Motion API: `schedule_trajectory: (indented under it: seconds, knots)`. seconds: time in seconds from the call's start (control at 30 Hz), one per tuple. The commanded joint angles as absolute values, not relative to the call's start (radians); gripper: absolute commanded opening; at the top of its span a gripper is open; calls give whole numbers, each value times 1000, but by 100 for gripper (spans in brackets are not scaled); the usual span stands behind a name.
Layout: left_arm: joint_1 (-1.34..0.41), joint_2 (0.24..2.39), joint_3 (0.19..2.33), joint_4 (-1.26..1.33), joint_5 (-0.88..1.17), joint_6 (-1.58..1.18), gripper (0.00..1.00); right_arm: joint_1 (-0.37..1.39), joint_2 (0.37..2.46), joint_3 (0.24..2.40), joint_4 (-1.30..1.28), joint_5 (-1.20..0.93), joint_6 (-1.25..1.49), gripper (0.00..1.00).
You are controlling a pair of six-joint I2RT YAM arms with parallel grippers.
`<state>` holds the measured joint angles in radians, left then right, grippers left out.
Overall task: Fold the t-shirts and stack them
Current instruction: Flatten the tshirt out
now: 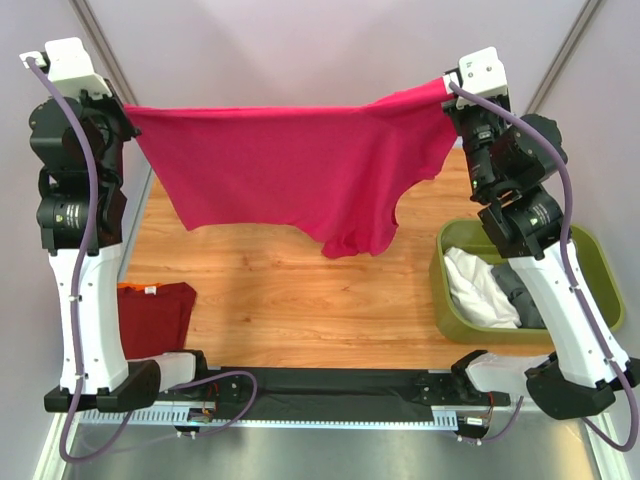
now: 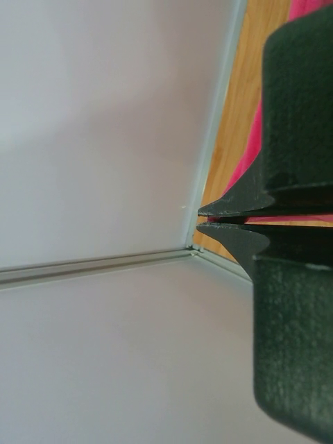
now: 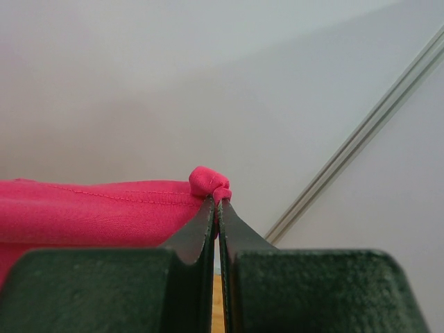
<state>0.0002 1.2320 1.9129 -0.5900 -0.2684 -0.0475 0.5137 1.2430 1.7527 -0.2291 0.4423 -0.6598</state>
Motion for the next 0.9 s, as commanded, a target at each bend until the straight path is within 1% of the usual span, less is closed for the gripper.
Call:
schedule_trajectory:
  seconds: [0.0,0.2,0.47,0.87]
  knots:
    - [8,1244,1974,-589,-288,-6,0,500,1241,1770,-199,448,-658,0]
    - [3,1253,1976,-607,-279,-2,0,492,1256,1755,-198,459,-626,0]
    - [3,1247,1970,-620,-276,-2,0,408,1244,1764,-227,399,-537,0]
    - [3,1229,1973,-643,-261,-2,0,402,1227,1772,-244,361,-538,0]
